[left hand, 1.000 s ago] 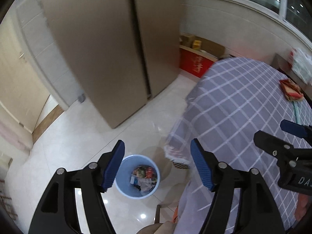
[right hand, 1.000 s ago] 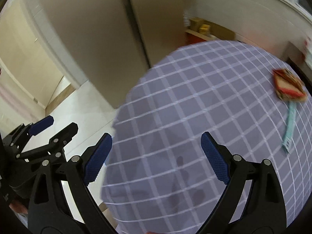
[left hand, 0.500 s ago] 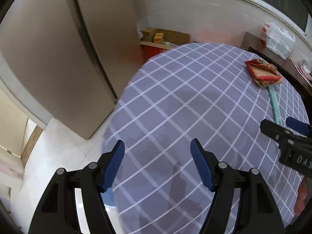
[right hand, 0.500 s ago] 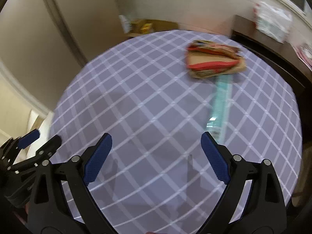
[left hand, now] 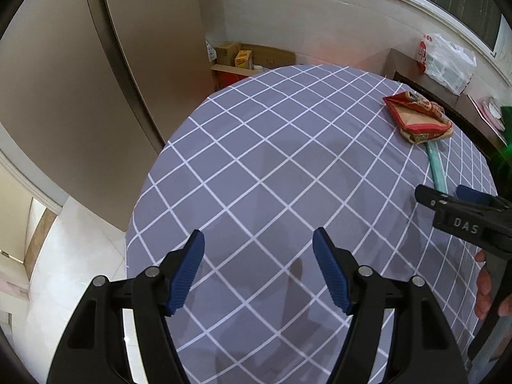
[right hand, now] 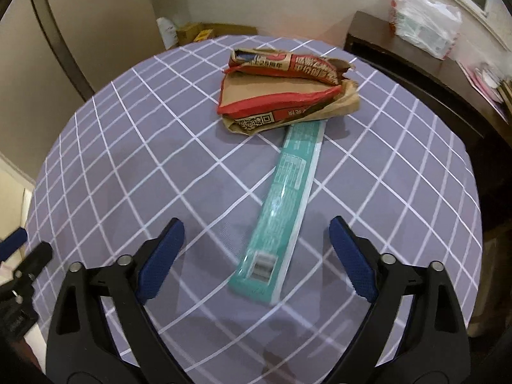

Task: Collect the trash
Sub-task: 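Grasp the teal toothpaste tube with the right tool, then grasp the red-and-brown paper bag with the left tool while the right tool holds the tube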

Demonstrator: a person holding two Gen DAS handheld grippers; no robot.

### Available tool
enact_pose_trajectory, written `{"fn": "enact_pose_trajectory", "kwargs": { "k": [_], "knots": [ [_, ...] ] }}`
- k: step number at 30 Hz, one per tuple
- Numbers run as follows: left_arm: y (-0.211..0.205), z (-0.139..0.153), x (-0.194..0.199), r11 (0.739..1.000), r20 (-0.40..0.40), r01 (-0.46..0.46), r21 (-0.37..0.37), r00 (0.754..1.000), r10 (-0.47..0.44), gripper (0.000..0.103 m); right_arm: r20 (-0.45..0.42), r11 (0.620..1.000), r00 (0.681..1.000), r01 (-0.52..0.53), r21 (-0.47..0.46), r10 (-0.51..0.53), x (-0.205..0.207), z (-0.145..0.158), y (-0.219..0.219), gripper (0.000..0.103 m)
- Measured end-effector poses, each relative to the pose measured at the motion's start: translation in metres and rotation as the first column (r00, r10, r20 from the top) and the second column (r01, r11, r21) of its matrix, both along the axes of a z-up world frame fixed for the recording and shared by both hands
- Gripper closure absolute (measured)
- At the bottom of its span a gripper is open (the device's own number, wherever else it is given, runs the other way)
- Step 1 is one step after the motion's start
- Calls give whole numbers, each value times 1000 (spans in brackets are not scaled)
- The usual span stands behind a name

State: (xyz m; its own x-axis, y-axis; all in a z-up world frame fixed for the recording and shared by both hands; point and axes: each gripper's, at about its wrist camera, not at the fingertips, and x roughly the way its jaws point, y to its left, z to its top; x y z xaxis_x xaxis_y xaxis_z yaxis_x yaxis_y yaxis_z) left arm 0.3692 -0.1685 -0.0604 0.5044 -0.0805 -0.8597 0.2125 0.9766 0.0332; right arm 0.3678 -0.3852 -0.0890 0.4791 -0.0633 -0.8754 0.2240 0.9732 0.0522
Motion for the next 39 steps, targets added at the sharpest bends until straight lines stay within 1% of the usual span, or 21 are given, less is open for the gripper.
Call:
{"fn": "enact_pose_trajectory", "kwargs": {
  "k": [2,4,5,6,7,8,10,12,15,18,23,24,27,31,34,35,37,38,39],
  "knots": [
    [-3,0,3,1000,3,4,-1,1000,-4,33,20,999,999,-25,-32,26,4,-1,-4,26],
    [-6,-1,6,1000,2,10,0,1000,-10,32,42,997,997,-60,-48,62,4,0,-5,40],
    [-8,-1,7,1000,0,13,1,1000,-13,32,57,995,995,-84,-53,87,4,1,-6,56],
    [-11,-1,8,1000,1,22,0,1000,-22,32,70,993,992,-103,-62,107,3,1,-8,68],
    [-13,0,10,1000,1,28,-3,1000,-28,32,77,992,990,-114,-61,118,2,2,-13,71],
    [-15,0,11,999,0,33,-4,999,-33,32,80,992,989,-122,-44,125,1,3,-18,76],
    [-23,1,14,999,1,44,-4,999,-44,32,103,990,985,-141,3,140,-4,4,-28,82],
    [-32,3,16,998,9,69,-4,998,-69,31,114,983,977,-182,20,179,-8,5,-32,86],
    [-53,4,18,993,23,122,1,992,-122,24,118,980,977,-187,76,177,-15,10,-43,89],
    [-73,5,22,984,29,179,0,983,-179,19,126,976,980,-171,133,155,-22,12,-53,90],
    [-100,7,39,976,14,217,-33,976,-217,17,138,965,985,-132,225,102,-35,14,-79,92],
    [-108,9,43,972,17,233,-42,973,-232,13,144,964,985,-125,234,93,-37,16,-84,93],
    [-130,12,49,961,23,271,-53,963,-270,13,166,963,984,-100,251,59,-46,23,-101,93],
    [-158,12,58,955,18,294,-44,956,-293,13,172,974,985,-64,217,26,-51,29,-121,93],
    [-175,10,60,950,33,313,-12,949,-313,13,135,980,990,-64,188,39,-45,23,-133,93],
    [-179,10,60,947,33,320,-4,947,-320,13,122,983,992,-60,174,39,-44,21,-135,90],
    [-185,7,60,942,23,336,1,942,-336,13,116,989,992,-55,136,39,-41,18,-135,89],
    [-187,6,60,940,20,341,3,940,-341,13,109,993,993,-60,101,49,-37,16,-134,87],
    [-189,4,60,939,20,344,7,939,-344,13,105,995,993,-62,79,53,-35,14,-133,78]
  ]
}}
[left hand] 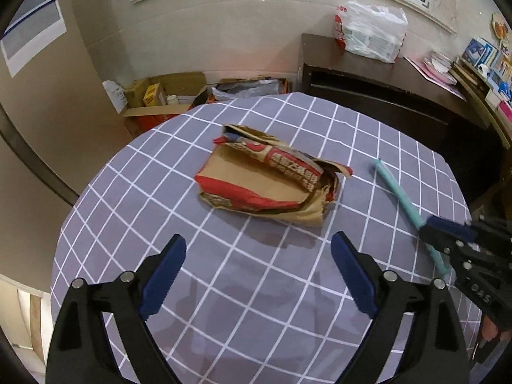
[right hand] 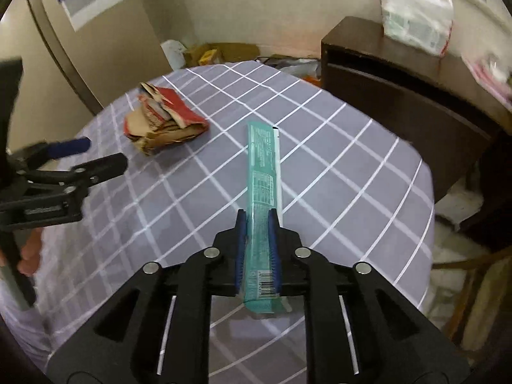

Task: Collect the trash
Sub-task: 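Grasp the red-and-brown paper bag with the left tool while the right tool holds the tube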

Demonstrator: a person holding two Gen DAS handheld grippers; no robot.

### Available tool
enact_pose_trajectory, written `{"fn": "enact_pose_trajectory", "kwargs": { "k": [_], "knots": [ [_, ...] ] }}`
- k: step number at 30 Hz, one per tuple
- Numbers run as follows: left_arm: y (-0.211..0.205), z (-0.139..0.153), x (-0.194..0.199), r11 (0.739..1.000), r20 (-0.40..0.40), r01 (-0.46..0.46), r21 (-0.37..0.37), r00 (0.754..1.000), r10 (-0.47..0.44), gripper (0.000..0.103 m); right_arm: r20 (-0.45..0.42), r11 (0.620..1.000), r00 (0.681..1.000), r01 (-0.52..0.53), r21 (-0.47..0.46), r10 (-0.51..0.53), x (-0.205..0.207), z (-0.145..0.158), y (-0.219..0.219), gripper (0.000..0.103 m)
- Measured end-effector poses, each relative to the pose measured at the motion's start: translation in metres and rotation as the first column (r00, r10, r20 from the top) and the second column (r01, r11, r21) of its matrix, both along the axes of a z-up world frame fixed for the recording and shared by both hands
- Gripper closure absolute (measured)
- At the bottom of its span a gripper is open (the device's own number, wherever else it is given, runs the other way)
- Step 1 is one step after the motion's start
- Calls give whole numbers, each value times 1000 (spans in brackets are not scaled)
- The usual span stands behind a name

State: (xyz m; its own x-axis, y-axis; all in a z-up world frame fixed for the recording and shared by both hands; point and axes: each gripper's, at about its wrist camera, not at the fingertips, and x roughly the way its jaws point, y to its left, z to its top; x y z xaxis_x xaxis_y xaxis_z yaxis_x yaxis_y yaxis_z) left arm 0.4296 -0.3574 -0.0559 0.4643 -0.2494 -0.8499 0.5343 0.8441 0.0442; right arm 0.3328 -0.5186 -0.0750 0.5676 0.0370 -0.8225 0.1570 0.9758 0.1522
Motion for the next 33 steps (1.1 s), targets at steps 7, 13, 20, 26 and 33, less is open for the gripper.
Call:
{"fn": "enact_pose_trajectory", "kwargs": {
  "k": [7,13,20,26,33],
  "knots": [
    [2,1,2,1000,6,8,5,1000,-8,13,5,990,1000,25,-137,-24,25,-15,-1,52],
    [3,10,14,998,-9,-17,-57,1000,17,13,-32,999,999,6,-51,-7,31,-11,-18,76],
    [-7,14,31,992,-55,-42,-118,998,36,10,-28,999,999,27,-19,-28,32,5,-30,76],
    [-21,11,64,975,-137,-152,-160,982,130,9,2,997,998,56,-58,-56,43,25,-38,76],
    [-30,-11,97,956,-145,-266,-126,958,248,14,-10,997,999,43,-70,-43,72,28,-39,76]
  ]
}}
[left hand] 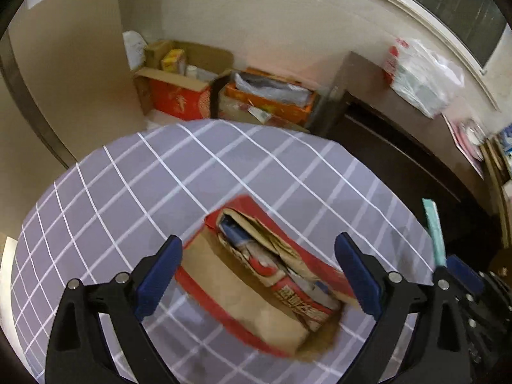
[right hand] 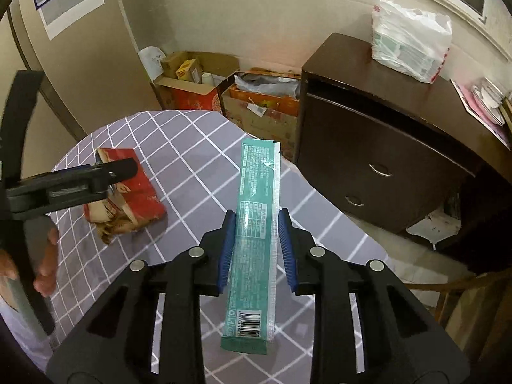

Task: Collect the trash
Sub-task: 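Grasp the red-and-brown paper bag with the left tool while the right tool holds the tube, then carry the tube and paper bag with both tools over the bucket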

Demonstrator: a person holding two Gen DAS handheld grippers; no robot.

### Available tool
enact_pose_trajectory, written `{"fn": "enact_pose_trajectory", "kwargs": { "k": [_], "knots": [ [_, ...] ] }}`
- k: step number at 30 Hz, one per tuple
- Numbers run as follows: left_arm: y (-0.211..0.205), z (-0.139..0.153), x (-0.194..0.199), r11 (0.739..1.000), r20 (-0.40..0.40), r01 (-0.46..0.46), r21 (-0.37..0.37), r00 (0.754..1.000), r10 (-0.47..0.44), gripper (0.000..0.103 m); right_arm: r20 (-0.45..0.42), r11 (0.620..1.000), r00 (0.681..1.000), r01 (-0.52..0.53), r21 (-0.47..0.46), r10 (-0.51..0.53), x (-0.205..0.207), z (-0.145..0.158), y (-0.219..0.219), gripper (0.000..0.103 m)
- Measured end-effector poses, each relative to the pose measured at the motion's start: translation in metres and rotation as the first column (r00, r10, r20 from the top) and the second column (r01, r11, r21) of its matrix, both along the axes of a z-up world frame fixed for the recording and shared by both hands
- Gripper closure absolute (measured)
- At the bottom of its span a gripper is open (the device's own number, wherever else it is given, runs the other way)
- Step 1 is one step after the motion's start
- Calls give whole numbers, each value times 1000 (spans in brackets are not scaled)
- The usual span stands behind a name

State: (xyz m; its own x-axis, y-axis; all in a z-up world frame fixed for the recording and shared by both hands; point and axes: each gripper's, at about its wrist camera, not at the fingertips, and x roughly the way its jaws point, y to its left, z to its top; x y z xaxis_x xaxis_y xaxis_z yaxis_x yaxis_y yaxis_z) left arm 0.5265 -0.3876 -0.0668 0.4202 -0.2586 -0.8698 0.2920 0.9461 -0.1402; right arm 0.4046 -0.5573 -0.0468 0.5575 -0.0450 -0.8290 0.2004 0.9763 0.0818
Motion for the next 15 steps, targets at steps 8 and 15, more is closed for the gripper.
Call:
{"fn": "enact_pose_trajectory", "kwargs": {
  "k": [8,15],
  "knots": [
    [13,9,-7,997,32,77,-15,997,-76,76,-12,1000,1000,7,2,-7,2,-2,3,76],
    [38,17,-27,997,49,77,23,996,-78,87,-5,1000,1000,-19,1,19,-9,8,30,76]
  ]
}}
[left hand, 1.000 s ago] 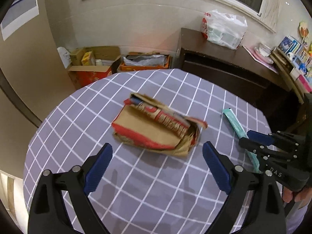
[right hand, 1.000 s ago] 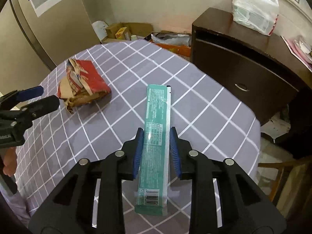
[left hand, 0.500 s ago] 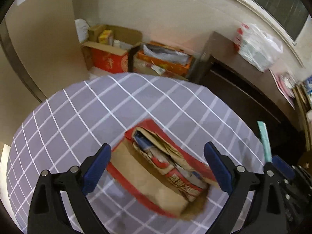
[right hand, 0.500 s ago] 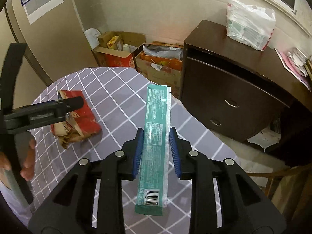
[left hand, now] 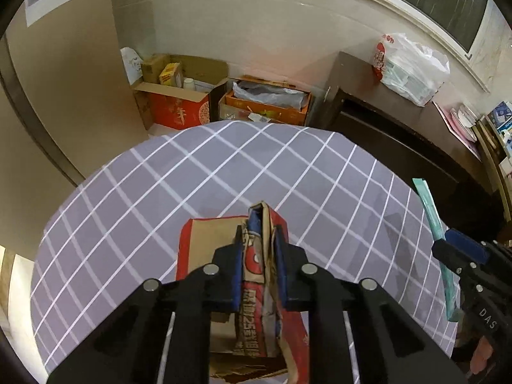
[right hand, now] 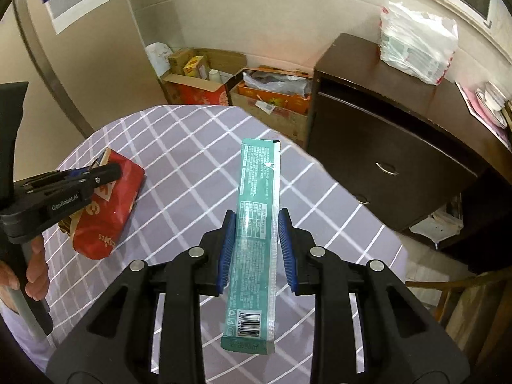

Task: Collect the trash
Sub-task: 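Carry the tube and paper bag with both tools over the bucket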

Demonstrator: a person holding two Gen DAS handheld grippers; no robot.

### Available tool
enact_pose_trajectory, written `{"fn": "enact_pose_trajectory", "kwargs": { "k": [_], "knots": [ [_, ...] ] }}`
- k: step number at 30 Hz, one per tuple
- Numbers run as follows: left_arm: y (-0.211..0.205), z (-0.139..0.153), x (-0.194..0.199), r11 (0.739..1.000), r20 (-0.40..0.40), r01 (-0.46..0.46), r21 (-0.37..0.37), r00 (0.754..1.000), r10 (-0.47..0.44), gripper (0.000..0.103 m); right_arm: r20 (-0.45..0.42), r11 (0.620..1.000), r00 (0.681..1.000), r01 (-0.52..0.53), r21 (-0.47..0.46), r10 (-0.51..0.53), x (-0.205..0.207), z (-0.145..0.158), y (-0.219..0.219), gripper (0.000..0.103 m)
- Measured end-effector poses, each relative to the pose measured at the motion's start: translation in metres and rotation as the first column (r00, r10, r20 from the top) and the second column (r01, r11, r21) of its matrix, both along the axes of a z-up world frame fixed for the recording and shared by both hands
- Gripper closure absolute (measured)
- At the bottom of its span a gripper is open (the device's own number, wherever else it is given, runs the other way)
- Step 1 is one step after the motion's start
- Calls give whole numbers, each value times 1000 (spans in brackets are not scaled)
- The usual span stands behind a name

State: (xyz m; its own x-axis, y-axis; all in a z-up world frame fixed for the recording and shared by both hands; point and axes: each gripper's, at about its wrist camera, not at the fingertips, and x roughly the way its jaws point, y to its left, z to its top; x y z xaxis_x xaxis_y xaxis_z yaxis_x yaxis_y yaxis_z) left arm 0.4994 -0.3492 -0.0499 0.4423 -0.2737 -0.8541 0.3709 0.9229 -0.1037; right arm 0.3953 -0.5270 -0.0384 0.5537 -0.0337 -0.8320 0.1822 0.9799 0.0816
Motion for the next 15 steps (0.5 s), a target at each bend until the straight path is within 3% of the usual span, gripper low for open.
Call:
{"fn": "enact_pose_trajectory", "kwargs": {
  "k": [5,15],
  "knots": [
    [27,12,-17,1000,34,-16,17,999,16,87,14,999,999,-35,-12,35,-7,13,32,76],
    [117,41,-48,989,117,-137,52,985,130,87,37,988,988,-151,-25,152,-14,31,119,76]
  ]
}}
